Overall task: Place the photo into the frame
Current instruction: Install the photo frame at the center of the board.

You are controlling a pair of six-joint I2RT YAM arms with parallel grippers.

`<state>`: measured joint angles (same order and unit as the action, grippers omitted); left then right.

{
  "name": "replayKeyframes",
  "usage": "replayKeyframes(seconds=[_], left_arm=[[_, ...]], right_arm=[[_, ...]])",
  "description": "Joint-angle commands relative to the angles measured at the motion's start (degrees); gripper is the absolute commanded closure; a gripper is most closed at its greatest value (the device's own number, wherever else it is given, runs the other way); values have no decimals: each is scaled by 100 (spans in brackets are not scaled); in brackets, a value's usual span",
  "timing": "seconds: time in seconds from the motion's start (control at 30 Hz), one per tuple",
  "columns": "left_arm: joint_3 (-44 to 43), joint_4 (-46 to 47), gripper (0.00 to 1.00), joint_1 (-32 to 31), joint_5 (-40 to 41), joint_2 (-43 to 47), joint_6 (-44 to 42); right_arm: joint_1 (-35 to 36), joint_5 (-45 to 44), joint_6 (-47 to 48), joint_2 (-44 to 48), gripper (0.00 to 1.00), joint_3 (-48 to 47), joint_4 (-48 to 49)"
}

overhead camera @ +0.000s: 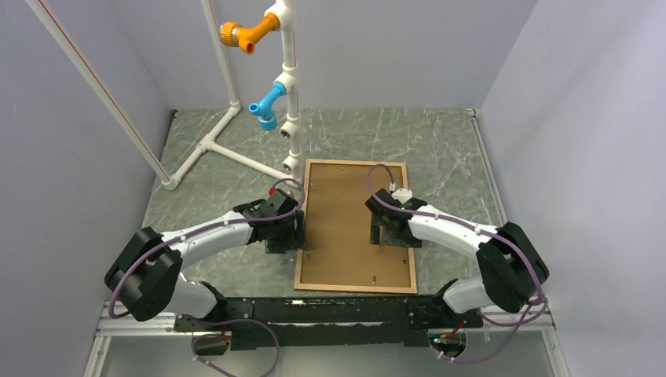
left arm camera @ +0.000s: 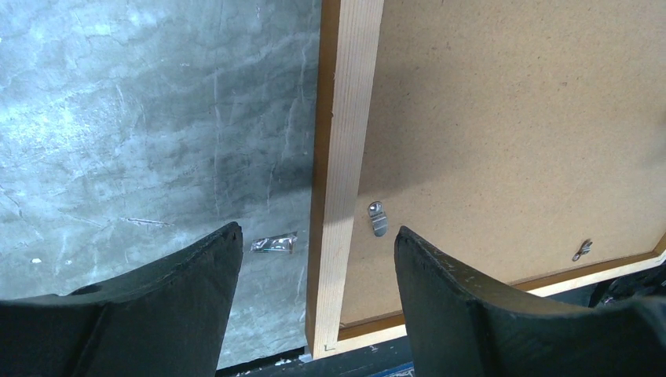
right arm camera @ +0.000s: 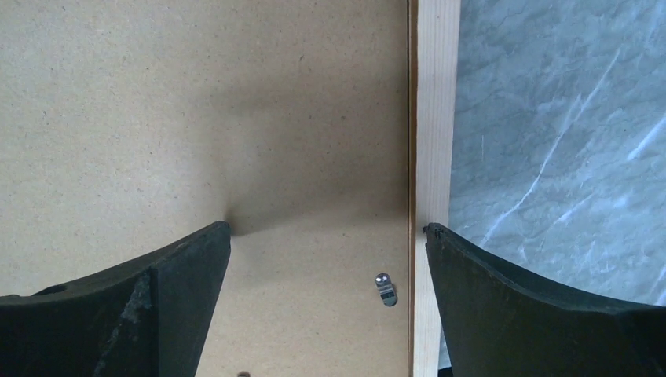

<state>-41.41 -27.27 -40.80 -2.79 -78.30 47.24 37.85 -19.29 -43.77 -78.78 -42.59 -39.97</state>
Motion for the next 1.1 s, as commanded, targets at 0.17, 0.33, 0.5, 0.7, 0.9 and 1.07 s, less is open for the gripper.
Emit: replayKeyframes(seconds=[0.17,0.33,0.5,0.7,0.9,1.07], left_arm=[[-21,31,26,17,-9,30,-3],[-25,11,26,12,13,52,-13],[-18,19,26,16,56,112,-34],[12,103,26,6,123,223,-116],[-126,110,27,-141,246,64,-95],[-490,-285,28,-449,720,-332,61]], right_arm=[[546,-265,-591,-917,3,-118,-825],[542,-47,-489,-546,2,-115,-639],[177,533,-214,166,1,-1,-271],[-951,1690,274,1219,1,456,214],[-1632,2055,559,1634,1,617,162],[-1711,2166,550,1429,2,772,320]])
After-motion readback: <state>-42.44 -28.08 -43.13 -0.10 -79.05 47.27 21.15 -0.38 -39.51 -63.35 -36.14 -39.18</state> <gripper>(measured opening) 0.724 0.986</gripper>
